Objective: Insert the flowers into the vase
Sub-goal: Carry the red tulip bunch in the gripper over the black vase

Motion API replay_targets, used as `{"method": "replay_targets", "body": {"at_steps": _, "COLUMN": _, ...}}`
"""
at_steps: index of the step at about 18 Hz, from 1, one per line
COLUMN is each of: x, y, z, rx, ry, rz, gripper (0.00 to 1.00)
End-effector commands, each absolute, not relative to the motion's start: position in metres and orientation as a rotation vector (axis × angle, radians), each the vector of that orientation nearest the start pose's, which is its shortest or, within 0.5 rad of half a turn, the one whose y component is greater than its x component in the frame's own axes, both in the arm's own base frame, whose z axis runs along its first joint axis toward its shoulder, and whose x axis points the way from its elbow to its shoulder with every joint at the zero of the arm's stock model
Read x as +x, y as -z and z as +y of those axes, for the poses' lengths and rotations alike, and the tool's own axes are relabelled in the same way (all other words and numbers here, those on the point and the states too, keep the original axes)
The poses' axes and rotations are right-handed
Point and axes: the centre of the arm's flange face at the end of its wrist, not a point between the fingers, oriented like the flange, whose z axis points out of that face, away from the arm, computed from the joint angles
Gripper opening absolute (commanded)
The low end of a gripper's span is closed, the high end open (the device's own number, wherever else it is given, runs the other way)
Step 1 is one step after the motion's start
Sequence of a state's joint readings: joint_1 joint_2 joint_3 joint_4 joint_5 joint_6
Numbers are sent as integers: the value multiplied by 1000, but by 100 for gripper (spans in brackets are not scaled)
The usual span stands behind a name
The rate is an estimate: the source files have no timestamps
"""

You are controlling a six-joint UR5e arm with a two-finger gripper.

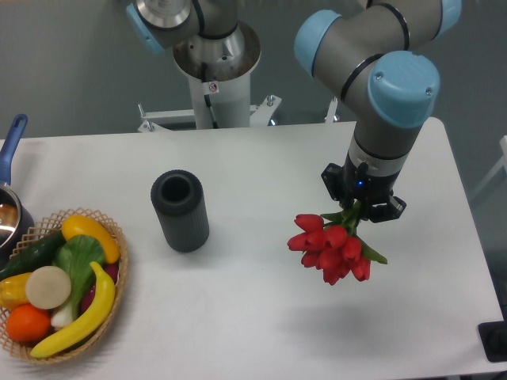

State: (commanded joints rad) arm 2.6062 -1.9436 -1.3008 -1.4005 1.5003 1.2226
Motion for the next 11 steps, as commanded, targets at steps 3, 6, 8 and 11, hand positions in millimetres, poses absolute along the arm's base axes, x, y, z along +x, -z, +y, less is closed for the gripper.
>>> {"method": "replay_targets", "body": {"at_steps": 3, "x": -490, "y": -435, "z": 456, "rx": -2992, "ry": -51, "rz": 283, "gripper": 6}}
{"method": "replay_targets", "body": {"at_steps": 6, "x": -489, "y": -449, "z": 460, "rx": -2900, "ry": -25, "rz": 267, "gripper": 6}}
{"method": "replay_targets", "body": {"at_steps": 8, "x": -488, "y": -452, "z": 464, "rx": -2819, "ry": 24, "rz": 256, "gripper": 6}}
{"method": "replay_targets", "body": {"at_steps": 11, "x": -476, "y": -471, "z": 472, "rx": -2687, "ry": 72, "rz": 254, "gripper": 6}}
